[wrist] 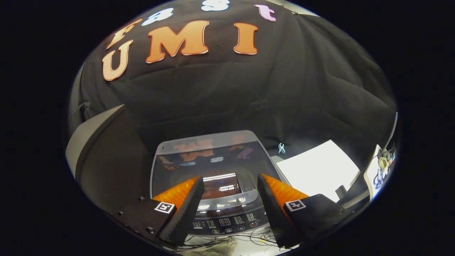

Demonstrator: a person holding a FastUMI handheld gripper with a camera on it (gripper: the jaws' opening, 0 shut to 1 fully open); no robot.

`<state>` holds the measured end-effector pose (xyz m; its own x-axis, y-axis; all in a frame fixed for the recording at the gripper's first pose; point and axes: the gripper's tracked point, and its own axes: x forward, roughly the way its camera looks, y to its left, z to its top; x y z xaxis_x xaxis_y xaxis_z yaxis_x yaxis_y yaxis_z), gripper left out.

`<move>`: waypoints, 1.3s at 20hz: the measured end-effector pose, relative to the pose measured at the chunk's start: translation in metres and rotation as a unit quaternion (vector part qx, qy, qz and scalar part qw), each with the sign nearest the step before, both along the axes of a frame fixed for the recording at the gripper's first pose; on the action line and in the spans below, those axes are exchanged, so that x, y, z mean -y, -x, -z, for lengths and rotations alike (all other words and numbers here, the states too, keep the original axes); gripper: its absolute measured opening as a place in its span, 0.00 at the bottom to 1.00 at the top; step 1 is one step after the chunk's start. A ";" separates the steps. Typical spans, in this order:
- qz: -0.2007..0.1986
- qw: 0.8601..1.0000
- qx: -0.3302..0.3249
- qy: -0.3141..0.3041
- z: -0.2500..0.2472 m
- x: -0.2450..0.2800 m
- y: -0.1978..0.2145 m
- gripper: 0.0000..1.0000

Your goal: Put the clothes into the washing machine and then close the washing machine lid.

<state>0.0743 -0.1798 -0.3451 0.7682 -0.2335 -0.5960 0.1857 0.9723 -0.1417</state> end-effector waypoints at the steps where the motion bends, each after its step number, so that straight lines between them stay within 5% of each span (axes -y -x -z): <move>1: -0.003 1.000 0.010 0.002 -0.012 -0.005 0.000 0.97; 10: -0.020 0.993 0.108 -0.039 -0.150 -0.061 -0.013 0.97; 26: -0.055 0.972 0.227 0.008 -0.370 -0.106 0.008 0.97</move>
<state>0.0659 -0.0742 0.0245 0.9721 -0.1423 -0.1864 0.1283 0.9881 -0.0853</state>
